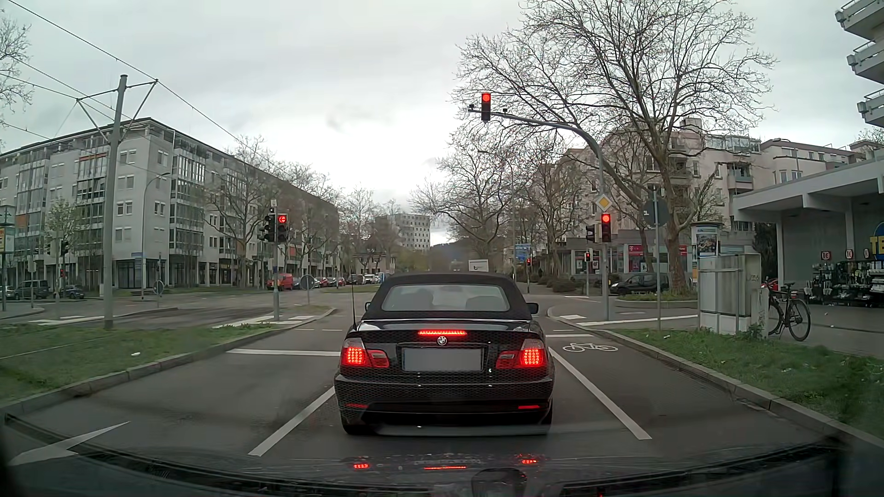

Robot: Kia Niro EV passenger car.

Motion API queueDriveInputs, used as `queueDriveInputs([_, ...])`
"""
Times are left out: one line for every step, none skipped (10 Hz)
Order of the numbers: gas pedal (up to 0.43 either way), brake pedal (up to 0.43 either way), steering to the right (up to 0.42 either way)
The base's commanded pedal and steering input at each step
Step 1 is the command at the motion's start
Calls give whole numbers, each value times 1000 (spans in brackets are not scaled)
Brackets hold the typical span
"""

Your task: Follow the waypoints while adhering to traffic rules and regulations

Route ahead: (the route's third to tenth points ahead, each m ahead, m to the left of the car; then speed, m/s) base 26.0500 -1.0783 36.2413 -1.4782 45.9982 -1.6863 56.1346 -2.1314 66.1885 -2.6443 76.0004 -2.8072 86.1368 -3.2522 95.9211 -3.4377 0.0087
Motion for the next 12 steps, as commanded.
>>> queueDriveInputs([0, 213, 23])
queueDriveInputs([0, 213, 23])
queueDriveInputs([0, 213, 23])
queueDriveInputs([0, 213, 23])
queueDriveInputs([0, 213, 23])
queueDriveInputs([0, 213, 23])
queueDriveInputs([0, 213, 23])
queueDriveInputs([0, 213, 23])
queueDriveInputs([0, 213, 23])
queueDriveInputs([0, 213, 23])
queueDriveInputs([0, 213, 23])
queueDriveInputs([0, 213, 23])
